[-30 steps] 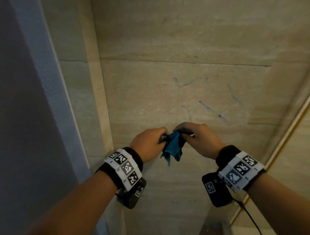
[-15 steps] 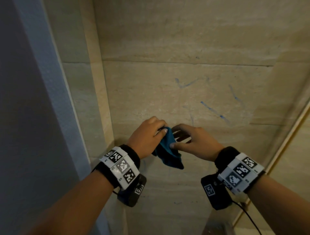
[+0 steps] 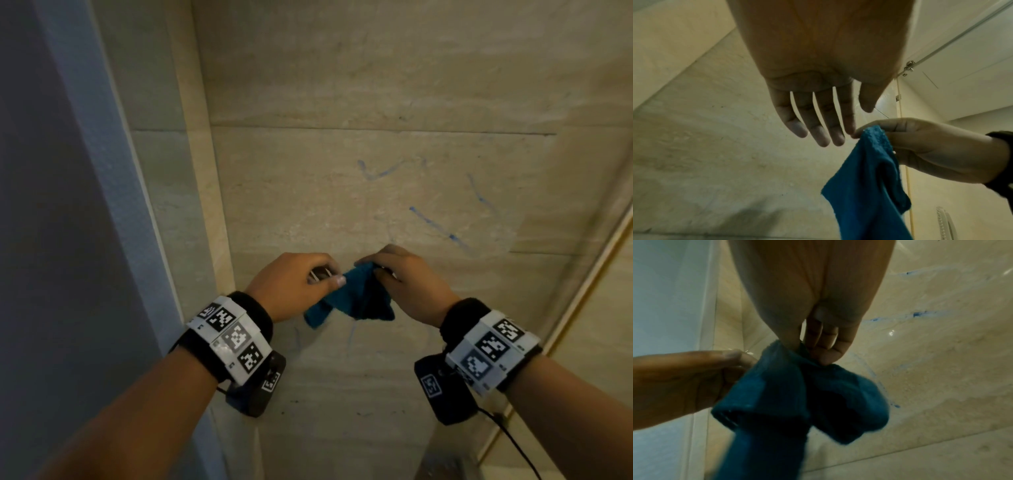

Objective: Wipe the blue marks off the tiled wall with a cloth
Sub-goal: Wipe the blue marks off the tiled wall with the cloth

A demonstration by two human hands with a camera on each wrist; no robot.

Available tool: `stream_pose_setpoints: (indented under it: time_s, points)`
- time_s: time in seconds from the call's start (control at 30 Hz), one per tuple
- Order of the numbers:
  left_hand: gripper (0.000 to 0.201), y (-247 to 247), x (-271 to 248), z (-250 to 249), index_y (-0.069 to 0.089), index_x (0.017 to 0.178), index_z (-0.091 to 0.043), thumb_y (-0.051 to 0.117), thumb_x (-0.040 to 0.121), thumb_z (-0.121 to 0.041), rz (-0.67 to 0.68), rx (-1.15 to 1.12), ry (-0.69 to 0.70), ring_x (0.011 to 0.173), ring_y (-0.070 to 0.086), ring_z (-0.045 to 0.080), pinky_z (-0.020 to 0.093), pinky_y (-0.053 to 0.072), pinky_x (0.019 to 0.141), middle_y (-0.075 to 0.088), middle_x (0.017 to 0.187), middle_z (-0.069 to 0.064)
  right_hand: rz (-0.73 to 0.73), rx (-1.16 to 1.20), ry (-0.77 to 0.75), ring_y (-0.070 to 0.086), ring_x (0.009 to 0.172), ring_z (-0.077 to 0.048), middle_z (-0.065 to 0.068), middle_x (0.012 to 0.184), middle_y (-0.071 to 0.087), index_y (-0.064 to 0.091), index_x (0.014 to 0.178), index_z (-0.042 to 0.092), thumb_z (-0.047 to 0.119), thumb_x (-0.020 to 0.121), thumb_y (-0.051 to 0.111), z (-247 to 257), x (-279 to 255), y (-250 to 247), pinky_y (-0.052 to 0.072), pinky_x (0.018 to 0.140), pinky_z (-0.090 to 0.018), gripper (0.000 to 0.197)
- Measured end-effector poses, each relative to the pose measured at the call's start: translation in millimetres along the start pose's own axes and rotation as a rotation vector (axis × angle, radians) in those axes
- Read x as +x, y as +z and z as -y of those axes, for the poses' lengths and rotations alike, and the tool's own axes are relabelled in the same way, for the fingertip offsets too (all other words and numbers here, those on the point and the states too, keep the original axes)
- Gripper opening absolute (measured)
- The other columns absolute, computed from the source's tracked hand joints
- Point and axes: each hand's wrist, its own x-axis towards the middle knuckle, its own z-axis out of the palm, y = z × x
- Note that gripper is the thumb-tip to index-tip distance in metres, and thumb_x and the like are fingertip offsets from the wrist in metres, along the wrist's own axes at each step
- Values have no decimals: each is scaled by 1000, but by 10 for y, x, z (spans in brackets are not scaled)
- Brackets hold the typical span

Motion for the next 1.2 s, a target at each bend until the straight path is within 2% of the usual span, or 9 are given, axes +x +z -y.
stream_pose_setpoints:
  time_s: [0.2, 0.37, 0.47, 0.63, 0.83, 0.9, 1.0, 1.1, 1.2]
  points:
    - [29, 112, 77, -88, 53, 126, -25, 54, 97, -22, 19, -109, 5, 98, 55, 2, 6, 43, 78, 59, 117, -8, -190, 210, -44, 57, 79, -4, 9, 91, 60, 55, 100, 23, 3, 93, 55, 107, 21, -49, 49, 68, -22, 21]
    - [20, 208, 145, -197, 51, 116, -18, 53, 96, -14, -34, -137, -21, 79, 60, 12, 22, 51, 66, 59, 94, -5, -266, 339, -27, 62, 76, -18, -2, 81, 64, 54, 88, 18, 7, 90, 59, 134, 15, -36, 52, 69, -45, 12]
    - [11, 194, 189, -199, 54, 106, -16, 50, 96, -14, -131, -64, -13, 67, 58, 14, 23, 44, 56, 60, 80, -3, -236, 441, -7, 65, 89, -14, 1, 95, 68, 63, 97, 18, 15, 94, 57, 89, -40, -35, 54, 79, -42, 7]
    - [7, 130, 303, -223, 54, 99, -12, 49, 96, -8, -206, -215, 14, 77, 64, 23, 43, 54, 70, 66, 90, 8, -147, 405, -15, 53, 110, 2, 12, 124, 52, 53, 115, 39, 39, 84, 65, 84, -86, 2, 50, 88, -19, 34]
    - [23, 91, 415, -190, 63, 115, -13, 51, 96, -16, -249, -85, 121, 108, 58, 21, 36, 48, 93, 62, 116, 5, -378, 148, 63, 56, 93, -17, -2, 111, 56, 61, 110, 17, 6, 86, 66, -61, 46, -7, 50, 85, -37, 27]
    - [38, -1, 490, -105, 59, 126, -15, 52, 90, -23, -383, 191, 179, 128, 43, 27, 42, 36, 106, 51, 136, 8, -482, 109, 103, 49, 95, -16, -7, 117, 51, 62, 112, 11, 5, 87, 65, -114, 99, -136, 47, 87, -30, 26]
    - [63, -153, 636, -33, 32, 148, -19, 56, 90, -30, -424, 575, 142, 146, 1, 27, 53, 9, 117, 9, 160, 7, -662, 22, 91, 42, 102, -17, -15, 123, 41, 62, 113, 5, 1, 87, 63, -118, 263, -408, 37, 91, -15, 26]
    - [87, -207, 832, 77, -5, 153, -26, 51, 90, -51, -374, 797, 88, 144, -21, 27, 53, -12, 113, -22, 158, 6, -773, -92, 14, 40, 102, -15, -17, 125, 40, 61, 115, 5, 0, 89, 60, -54, 495, -631, 35, 91, -12, 26]
    - [111, -161, 972, 211, -23, 147, -28, 55, 78, -68, -378, 830, 94, 142, -24, 26, 58, -13, 112, -33, 153, 2, -820, -173, -80, 43, 100, -17, -16, 125, 42, 62, 115, 5, -1, 88, 58, -5, 741, -746, 40, 91, -19, 28]
